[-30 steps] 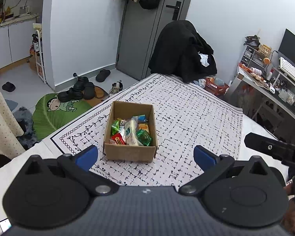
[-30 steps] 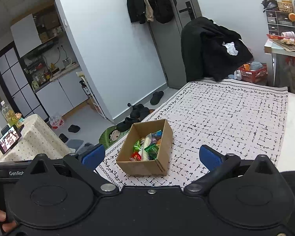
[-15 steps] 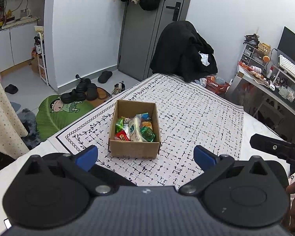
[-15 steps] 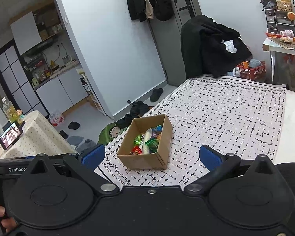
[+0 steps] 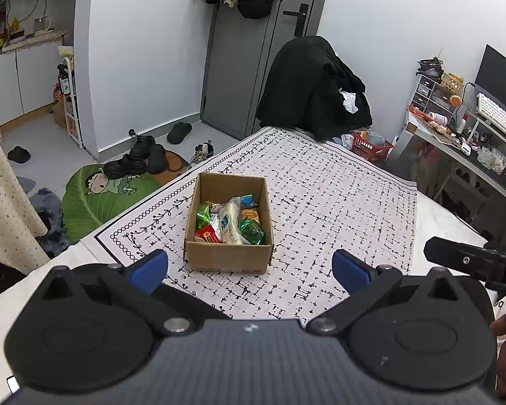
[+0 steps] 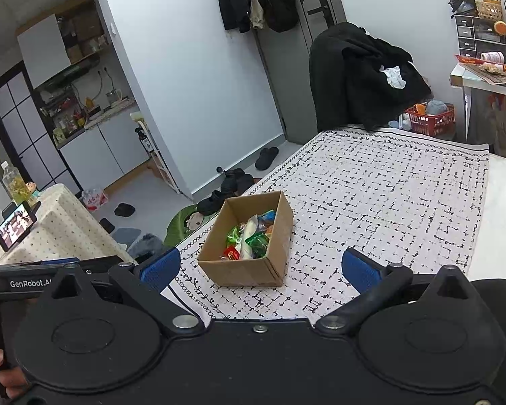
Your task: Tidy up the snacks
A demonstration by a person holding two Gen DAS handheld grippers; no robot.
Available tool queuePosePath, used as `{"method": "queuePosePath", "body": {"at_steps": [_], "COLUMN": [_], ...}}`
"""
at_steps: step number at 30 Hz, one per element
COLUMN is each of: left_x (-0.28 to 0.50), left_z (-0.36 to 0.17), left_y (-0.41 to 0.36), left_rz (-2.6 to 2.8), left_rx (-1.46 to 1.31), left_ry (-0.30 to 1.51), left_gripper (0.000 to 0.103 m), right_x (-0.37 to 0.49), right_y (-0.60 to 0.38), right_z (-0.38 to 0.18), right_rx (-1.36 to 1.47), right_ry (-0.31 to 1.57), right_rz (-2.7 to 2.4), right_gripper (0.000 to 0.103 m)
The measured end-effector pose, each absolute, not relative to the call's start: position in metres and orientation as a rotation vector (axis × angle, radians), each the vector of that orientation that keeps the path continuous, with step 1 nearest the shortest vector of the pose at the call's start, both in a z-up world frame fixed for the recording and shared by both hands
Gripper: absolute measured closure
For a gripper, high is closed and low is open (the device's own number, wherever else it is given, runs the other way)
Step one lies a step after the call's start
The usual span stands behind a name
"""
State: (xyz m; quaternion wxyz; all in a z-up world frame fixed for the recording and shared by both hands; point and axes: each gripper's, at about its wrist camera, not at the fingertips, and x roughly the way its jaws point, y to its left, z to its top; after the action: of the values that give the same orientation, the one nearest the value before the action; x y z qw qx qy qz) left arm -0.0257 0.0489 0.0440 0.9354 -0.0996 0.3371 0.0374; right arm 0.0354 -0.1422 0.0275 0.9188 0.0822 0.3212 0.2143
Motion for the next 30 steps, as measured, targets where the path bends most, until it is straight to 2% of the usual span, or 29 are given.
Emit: {"method": "queuePosePath", "body": {"at_steps": [30], "left_x": [-0.0234], "left_z": [0.0448], "left_y": [0.0479], "left_rz": [0.078], "left_rx": [-0.199], "left_ry": [0.691], "left_gripper": [0.0], "right_x": [0.0347], "right_y": [-0.1321], "right_z": [0.0319], "right_rx": [0.117], "right_ry": [0.663], "right_rz": [0.424], "right_gripper": [0.0]}}
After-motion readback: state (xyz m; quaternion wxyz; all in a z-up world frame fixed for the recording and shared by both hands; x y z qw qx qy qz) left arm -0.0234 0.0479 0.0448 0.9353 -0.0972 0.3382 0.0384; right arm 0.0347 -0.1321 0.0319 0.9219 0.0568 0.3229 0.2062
